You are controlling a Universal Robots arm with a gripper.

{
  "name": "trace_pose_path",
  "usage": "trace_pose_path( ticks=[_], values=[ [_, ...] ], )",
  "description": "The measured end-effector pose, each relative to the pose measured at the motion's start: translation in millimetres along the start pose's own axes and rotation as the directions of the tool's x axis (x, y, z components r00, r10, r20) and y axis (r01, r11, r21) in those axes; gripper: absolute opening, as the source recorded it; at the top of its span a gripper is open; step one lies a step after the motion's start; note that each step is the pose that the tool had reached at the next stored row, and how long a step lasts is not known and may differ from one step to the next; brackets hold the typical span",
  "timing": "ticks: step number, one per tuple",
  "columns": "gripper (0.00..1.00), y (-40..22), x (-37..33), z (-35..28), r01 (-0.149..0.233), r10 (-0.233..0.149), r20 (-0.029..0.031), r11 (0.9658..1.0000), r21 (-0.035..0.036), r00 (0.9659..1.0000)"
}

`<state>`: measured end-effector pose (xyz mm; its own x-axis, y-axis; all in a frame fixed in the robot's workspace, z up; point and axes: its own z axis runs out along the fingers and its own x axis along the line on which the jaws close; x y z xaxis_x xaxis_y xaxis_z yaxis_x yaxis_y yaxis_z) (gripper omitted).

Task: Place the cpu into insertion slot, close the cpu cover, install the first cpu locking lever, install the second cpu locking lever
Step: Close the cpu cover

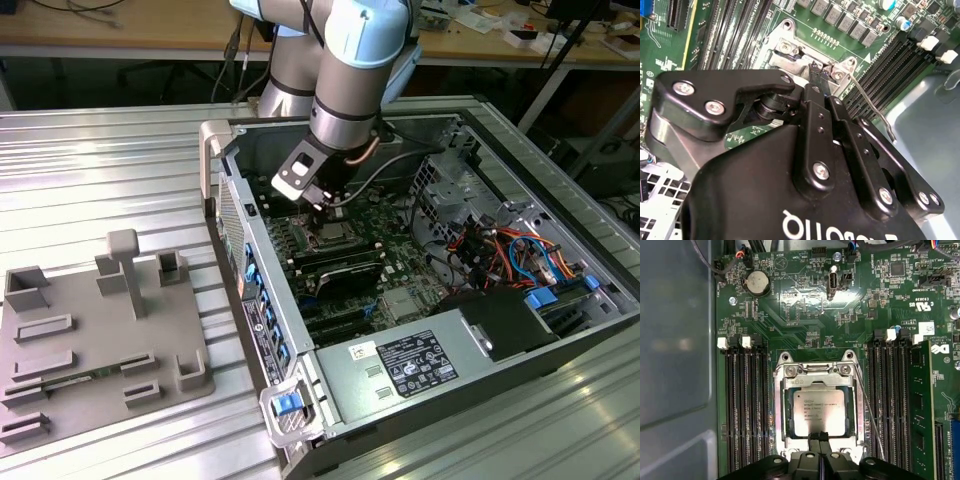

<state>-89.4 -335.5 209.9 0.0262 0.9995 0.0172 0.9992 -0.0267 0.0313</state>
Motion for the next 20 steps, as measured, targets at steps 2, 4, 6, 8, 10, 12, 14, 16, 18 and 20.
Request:
trace_pose_path(
  ticks=[2, 4, 6, 8, 10, 12, 14, 16, 18, 20],
  values=[
    [0.11, 0.0, 0.0, 1.2, 0.001, -0.001, 0.0001, 1.0000, 0.0027, 1.0000],
    [0.11, -0.1, -0.1, 1.3, 0.003, -0.003, 0.0001, 1.0000, 0.0033, 1.0000],
    [0.11, 0.0, 0.0, 1.0, 0.004, -0.004, 0.0001, 1.0000, 0.0033, 1.0000],
    [0.11, 0.1, 0.1, 0.1, 0.004, -0.004, -0.0003, 1.0000, 0.0030, 1.0000],
    [0.11, 0.0, 0.0, -0.6, 0.004, -0.004, -0.0001, 1.0000, 0.0032, 1.0000],
    [0.11, 1.4, 0.0, -0.7, 0.004, -0.004, -0.0001, 1.0000, 0.0033, 1.0000],
    [0.11, 4.6, 0.1, -0.6, 0.005, -0.005, 0.0000, 1.0000, 0.0035, 1.0000],
    [0.11, 10.4, 0.3, -0.4, 0.005, -0.005, -0.0001, 1.0000, 0.0043, 1.0000],
    [0.11, 17.5, 0.4, -0.2, 0.005, -0.005, 0.0000, 1.0000, 0.0062, 1.0000],
    [0.11, 28.1, 0.7, 0.1, 0.005, -0.005, 0.0000, 0.9999, 0.0107, 1.0000]
  ],
)
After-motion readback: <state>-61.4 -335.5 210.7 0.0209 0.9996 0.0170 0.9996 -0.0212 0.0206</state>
